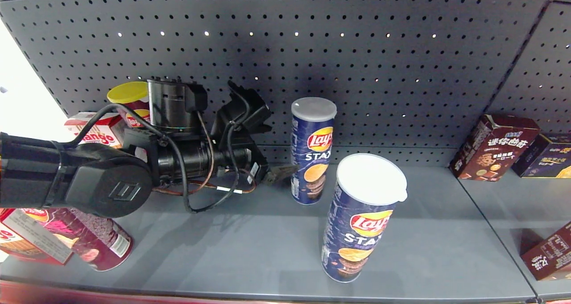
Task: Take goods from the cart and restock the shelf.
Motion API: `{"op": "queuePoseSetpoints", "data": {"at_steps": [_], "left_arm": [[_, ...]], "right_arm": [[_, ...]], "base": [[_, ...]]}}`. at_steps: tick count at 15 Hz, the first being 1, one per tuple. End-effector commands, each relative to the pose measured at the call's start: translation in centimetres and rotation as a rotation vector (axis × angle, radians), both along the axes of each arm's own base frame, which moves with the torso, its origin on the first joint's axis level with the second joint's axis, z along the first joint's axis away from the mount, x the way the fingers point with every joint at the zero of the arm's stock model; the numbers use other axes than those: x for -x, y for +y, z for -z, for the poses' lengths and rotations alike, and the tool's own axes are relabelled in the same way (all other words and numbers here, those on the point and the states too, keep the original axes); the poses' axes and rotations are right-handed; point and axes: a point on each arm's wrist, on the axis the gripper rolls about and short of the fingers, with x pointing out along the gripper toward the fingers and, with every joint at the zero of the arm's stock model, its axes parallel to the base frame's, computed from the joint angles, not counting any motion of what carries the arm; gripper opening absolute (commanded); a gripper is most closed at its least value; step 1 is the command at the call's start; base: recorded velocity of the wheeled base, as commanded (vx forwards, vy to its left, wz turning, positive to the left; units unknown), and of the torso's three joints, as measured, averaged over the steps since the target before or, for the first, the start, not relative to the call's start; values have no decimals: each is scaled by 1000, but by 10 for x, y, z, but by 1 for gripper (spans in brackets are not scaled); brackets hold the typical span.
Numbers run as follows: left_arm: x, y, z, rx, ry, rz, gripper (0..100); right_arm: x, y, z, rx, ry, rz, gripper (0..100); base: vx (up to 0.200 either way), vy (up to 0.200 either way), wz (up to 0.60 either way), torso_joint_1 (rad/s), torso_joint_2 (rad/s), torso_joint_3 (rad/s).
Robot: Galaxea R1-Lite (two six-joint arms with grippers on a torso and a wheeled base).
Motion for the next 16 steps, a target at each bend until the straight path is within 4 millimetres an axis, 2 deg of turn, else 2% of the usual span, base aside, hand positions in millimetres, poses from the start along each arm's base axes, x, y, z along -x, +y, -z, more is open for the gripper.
{"op": "queuePoseSetpoints", "data": {"at_steps": [1, 6, 10, 15, 16], "left_arm": [[-4, -2, 6, -7, 12, -7, 100], [-3, -1, 8, -12, 14, -11, 100], [14, 8, -3, 20, -54, -56, 100], [17, 14, 2, 42, -63, -256, 100], [15, 13, 9, 16, -55, -315, 100]], "right_arm": [[0, 0, 0, 1, 1, -1, 100], [0, 0, 0, 1, 1, -1, 100], [0, 0, 0, 1, 1, -1, 100], [0, 0, 0, 1, 1, -1, 100], [0, 0, 0, 1, 1, -1, 100]], "base": [[0, 0, 0, 0, 0, 0], [0, 0, 0, 0, 0, 0], [0, 0, 0, 0, 0, 0], [0, 0, 0, 0, 0, 0], [0, 0, 0, 0, 0, 0]]}}
